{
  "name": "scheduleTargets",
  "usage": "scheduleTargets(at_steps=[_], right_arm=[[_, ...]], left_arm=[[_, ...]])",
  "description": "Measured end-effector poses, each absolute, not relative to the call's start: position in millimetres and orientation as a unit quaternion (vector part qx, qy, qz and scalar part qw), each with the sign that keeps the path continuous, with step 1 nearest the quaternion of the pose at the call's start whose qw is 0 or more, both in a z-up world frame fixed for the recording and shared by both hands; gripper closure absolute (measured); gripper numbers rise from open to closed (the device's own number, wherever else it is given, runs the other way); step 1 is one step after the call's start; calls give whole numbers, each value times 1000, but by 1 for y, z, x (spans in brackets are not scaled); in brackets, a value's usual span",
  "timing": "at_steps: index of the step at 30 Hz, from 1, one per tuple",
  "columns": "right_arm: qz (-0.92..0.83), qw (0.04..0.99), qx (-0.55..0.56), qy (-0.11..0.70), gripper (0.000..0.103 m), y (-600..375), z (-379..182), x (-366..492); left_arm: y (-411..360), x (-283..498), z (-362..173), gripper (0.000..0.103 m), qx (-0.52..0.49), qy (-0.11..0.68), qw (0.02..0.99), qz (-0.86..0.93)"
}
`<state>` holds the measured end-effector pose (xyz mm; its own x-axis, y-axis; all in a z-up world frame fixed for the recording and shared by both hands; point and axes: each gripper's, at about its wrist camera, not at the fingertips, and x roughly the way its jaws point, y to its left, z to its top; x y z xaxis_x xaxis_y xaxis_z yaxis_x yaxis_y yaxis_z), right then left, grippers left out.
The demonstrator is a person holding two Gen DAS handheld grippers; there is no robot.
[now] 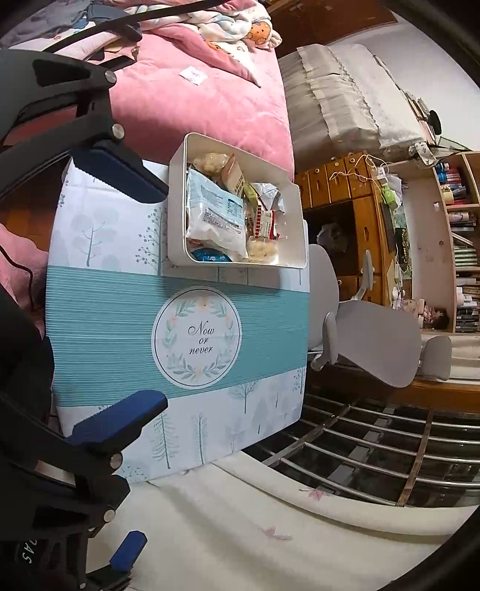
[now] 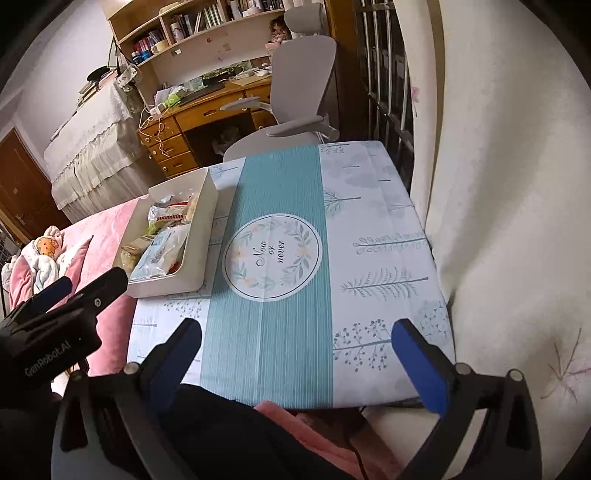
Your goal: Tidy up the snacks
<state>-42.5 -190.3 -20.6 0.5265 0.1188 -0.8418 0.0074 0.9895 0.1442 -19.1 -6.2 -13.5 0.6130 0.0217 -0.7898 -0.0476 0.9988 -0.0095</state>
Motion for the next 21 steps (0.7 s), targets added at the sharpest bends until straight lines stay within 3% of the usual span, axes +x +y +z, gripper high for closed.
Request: scheduleTargets(at_steps=[21], right_arm=[[37,866,63,494,0,-191,-24,-40]], left_arm=[[-9,-24,-20,1,-19,449,893,20]])
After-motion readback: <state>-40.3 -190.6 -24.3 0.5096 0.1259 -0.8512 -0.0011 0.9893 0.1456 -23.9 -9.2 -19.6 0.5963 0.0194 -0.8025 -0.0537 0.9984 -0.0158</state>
